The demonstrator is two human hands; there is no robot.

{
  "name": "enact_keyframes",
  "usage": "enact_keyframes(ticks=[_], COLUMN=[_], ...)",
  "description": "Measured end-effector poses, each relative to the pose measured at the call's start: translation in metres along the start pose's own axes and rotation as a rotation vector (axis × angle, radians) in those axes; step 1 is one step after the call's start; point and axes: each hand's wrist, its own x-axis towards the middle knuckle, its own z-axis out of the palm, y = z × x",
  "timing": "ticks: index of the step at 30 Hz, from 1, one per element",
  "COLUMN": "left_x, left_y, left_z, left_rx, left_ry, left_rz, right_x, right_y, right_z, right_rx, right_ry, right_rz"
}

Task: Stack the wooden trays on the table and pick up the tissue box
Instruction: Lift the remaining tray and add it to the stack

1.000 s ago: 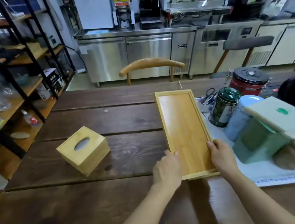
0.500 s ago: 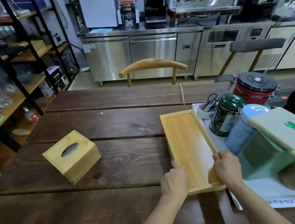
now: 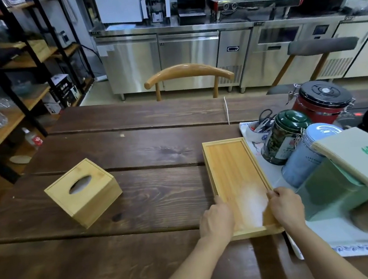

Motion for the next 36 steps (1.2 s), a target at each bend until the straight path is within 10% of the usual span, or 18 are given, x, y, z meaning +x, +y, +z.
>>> enact_keyframes(ticks=[6,13,36], left_x=[0.001,0.012,0.019], left_y=[-0.01,-0.015,-0.009], left_z=[-0.002,-0.021,-0.001], left_rx=[-0.136,-0.955,-1.037], left_ry=[0.077,-0.231,-0.262], left_rz=[0.013,-0.181,-0.213], right_x=[-0.003,-0.002,0.008], right_y=[-0.001,-0.014,-0.016], right_z=[-0.005,-0.014,-0.011], right_rx=[0.059,0.235,0.25], right_ry=[-0.027,-0.11,-0.137], right_rz=[-0.015,-0.077,0.005])
